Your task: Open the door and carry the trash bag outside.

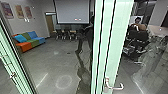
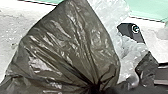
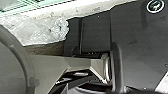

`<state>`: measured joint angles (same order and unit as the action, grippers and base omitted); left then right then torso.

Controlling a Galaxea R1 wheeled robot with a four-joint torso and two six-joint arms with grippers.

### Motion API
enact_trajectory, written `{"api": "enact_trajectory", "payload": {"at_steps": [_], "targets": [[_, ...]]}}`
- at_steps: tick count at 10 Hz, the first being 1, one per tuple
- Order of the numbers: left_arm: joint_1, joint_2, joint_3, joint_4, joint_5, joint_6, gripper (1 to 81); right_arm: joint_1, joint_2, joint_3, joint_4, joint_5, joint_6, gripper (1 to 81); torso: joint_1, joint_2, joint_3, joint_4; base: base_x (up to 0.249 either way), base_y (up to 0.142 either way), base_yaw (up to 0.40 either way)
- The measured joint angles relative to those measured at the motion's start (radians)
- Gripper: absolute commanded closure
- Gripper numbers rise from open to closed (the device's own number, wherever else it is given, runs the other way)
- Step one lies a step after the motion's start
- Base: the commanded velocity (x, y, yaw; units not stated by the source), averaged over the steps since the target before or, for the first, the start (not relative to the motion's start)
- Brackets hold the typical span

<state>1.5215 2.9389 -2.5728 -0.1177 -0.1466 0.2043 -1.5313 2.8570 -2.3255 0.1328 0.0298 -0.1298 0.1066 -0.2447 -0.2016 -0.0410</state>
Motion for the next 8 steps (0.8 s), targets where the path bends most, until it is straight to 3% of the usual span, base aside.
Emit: {"api": "enact_trajectory", "payload": {"at_steps": [8], "targets": [[0.006,0.012,0.006,0.000,-0.002,0.000,81.1,-0.007,-0.444,0.640,0.002,0.031,0.001,1.0,0.000,0.000,0.000,0.000,0.000,0.000,0.000]]}}
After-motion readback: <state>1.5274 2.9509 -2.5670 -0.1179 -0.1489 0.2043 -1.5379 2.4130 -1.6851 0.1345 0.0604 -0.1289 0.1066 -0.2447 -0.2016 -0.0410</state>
